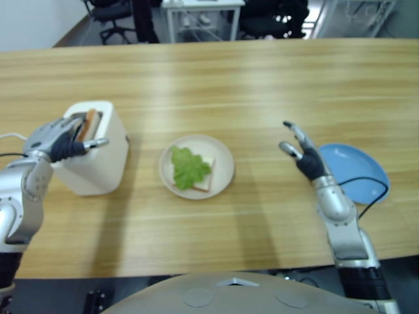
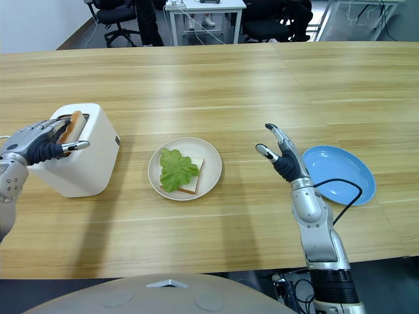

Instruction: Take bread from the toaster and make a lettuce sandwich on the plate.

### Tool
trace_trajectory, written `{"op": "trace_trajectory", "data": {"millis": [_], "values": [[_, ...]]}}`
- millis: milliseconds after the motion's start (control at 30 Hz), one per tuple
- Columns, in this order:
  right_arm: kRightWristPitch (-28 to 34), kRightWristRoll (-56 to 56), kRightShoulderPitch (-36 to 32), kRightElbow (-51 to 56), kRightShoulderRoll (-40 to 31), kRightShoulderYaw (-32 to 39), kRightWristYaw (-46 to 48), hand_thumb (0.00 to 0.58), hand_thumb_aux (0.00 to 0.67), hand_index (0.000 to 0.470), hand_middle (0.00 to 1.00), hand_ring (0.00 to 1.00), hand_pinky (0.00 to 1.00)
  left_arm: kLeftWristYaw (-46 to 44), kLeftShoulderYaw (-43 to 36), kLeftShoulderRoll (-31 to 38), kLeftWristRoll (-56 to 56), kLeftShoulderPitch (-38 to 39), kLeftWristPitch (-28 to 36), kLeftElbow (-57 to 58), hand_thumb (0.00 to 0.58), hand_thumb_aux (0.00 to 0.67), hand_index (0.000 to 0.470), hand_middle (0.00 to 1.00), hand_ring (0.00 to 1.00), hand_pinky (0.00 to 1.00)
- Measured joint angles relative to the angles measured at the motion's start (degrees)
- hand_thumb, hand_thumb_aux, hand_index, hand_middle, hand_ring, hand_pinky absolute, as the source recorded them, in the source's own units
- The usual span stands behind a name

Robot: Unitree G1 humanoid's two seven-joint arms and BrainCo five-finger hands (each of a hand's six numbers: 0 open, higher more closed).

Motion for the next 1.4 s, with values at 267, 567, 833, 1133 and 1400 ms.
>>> {"op": "trace_trajectory", "data": {"millis": [267,567,833,1133,1400], "values": [[-0.5,0.0,0.9,0.2,-0.4,-0.2,-0.5,0.0,0.0,0.0,0.0,0.0,0.0,0.7,-0.8,-0.3,2.5,-0.2,3.6,2.4,0.0,0.0,0.0,0.0,0.0,0.0],[-0.5,0.0,1.1,0.7,-0.4,-0.2,-0.9,0.0,0.0,0.0,0.0,0.0,0.0,1.5,-1.4,-0.2,5.1,1.0,6.5,5.2,0.0,0.0,0.0,0.0,0.0,0.0],[-0.5,-0.2,1.1,0.7,-0.5,-0.1,-0.9,0.0,0.0,0.0,0.0,0.0,0.0,3.0,-1.4,-0.2,6.8,0.9,7.0,5.1,0.0,0.0,0.0,0.0,0.0,0.0],[-0.5,-0.3,1.2,1.0,-1.1,-0.1,-0.9,0.0,0.0,0.0,0.0,0.0,0.0,5.1,-2.6,-1.9,6.7,-0.2,6.2,4.0,0.58,0.67,0.46,0.0,0.0,0.0],[-0.6,-1.0,2.2,1.8,-1.3,-0.1,-1.0,0.0,0.0,0.0,0.0,0.0,0.0,8.1,-3.2,-4.2,6.7,-2.1,5.8,4.5,0.58,0.67,0.46,0.0,0.0,0.0]]}}
